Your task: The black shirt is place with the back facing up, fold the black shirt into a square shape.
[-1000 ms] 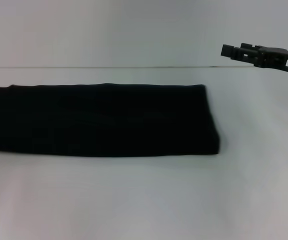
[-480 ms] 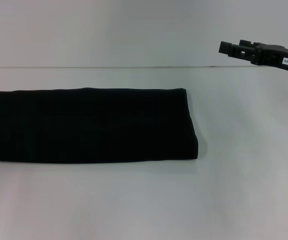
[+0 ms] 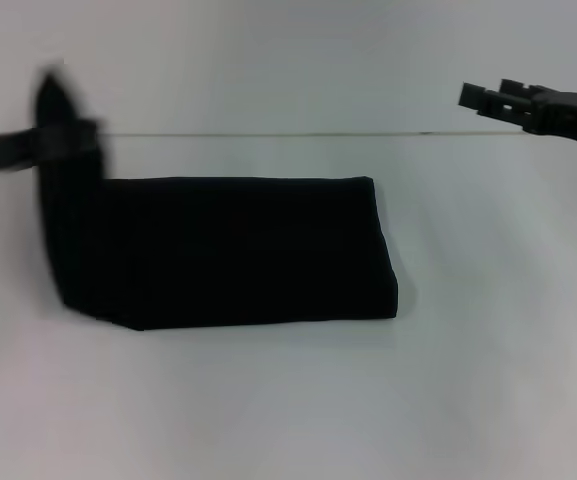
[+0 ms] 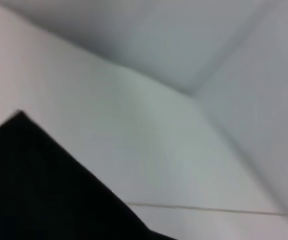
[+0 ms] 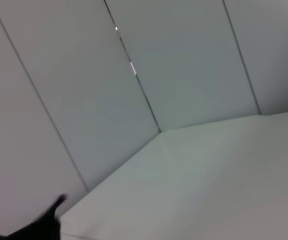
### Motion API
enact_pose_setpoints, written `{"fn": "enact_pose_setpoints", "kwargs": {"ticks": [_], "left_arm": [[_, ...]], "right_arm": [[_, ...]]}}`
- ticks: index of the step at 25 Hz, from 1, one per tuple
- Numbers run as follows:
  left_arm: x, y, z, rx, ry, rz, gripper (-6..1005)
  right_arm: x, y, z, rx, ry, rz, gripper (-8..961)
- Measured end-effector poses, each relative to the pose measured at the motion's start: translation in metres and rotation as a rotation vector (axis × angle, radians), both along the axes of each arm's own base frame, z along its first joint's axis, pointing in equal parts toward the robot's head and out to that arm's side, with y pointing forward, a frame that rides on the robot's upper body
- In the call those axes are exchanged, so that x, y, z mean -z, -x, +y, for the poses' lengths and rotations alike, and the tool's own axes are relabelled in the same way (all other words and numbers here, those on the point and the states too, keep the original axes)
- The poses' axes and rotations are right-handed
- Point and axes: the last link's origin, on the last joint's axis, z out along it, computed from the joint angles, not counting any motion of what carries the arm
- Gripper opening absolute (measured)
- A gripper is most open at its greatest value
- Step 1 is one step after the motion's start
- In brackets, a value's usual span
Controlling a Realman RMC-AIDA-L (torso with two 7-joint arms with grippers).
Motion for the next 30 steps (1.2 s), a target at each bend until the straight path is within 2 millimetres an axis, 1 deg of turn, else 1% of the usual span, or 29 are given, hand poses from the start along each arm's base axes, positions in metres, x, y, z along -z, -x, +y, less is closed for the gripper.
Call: {"fn": "enact_pose_setpoints", "kwargs": {"ticks": [1, 2, 4, 6, 7, 9, 10, 12, 13, 14, 15, 18, 20, 23, 25, 27, 29, 30], "left_arm": [[0.012, -0.020, 0.007, 0.051, 0.033, -0.028, 19], [0.024, -0.037, 0.011, 0.094, 0.066, -0.051, 19], [0.053, -0.071, 0.016, 0.167, 0.129, -0.099, 20], [0.081, -0.093, 0.017, 0.206, 0.180, -0.148, 20], [0.095, -0.101, 0.017, 0.214, 0.198, -0.172, 20], [0.127, -0.107, 0.017, 0.199, 0.222, -0.222, 20], [0.143, -0.106, 0.015, 0.176, 0.225, -0.253, 19], [0.176, -0.098, 0.003, 0.127, 0.218, -0.309, 19], [0.188, -0.095, -0.004, 0.116, 0.207, -0.331, 31], [0.192, -0.094, -0.007, 0.113, 0.198, -0.341, 44], [0.201, -0.091, -0.016, 0.111, 0.175, -0.367, 56], [0.210, -0.088, -0.026, 0.103, 0.137, -0.406, 93], [0.212, -0.090, -0.031, 0.113, 0.135, -0.431, 167], [0.211, -0.099, -0.039, 0.163, 0.158, -0.487, 279], [0.204, -0.104, -0.042, 0.214, 0.160, -0.518, 358], [0.194, -0.102, -0.041, 0.257, 0.144, -0.522, 443], [0.181, -0.094, -0.038, 0.297, 0.113, -0.489, 527], [0.172, -0.087, -0.035, 0.321, 0.089, -0.443, 548]], "right_arm": [[-0.005, -0.004, -0.003, 0.002, -0.006, 0.007, 895], [-0.005, -0.004, -0.003, 0.002, -0.006, 0.007, 895], [-0.010, -0.009, -0.006, 0.003, -0.009, 0.009, 895], [-0.015, -0.014, -0.009, 0.003, -0.009, 0.007, 895], [-0.018, -0.016, -0.011, 0.004, -0.007, 0.005, 895], [-0.020, -0.021, -0.013, 0.010, -0.004, 0.000, 895], [-0.022, -0.024, -0.014, 0.015, -0.004, -0.004, 895], [-0.023, -0.028, -0.017, 0.023, -0.001, -0.013, 895], [-0.023, -0.029, -0.017, 0.024, 0.002, -0.018, 895], [-0.023, -0.030, -0.018, 0.025, 0.004, -0.023, 895], [-0.023, -0.031, -0.019, 0.025, 0.009, -0.026, 895], [-0.021, -0.033, -0.021, 0.026, 0.024, -0.035, 894], [-0.019, -0.034, -0.022, 0.034, 0.045, -0.042, 894], [-0.012, -0.034, -0.023, 0.056, 0.096, -0.049, 894], [-0.008, -0.033, -0.023, 0.083, 0.148, -0.056, 894], [-0.007, -0.032, -0.022, 0.119, 0.194, -0.061, 894], [-0.009, -0.031, -0.020, 0.157, 0.230, -0.052, 894], [-0.010, -0.030, -0.019, 0.172, 0.242, -0.047, 894]]}}
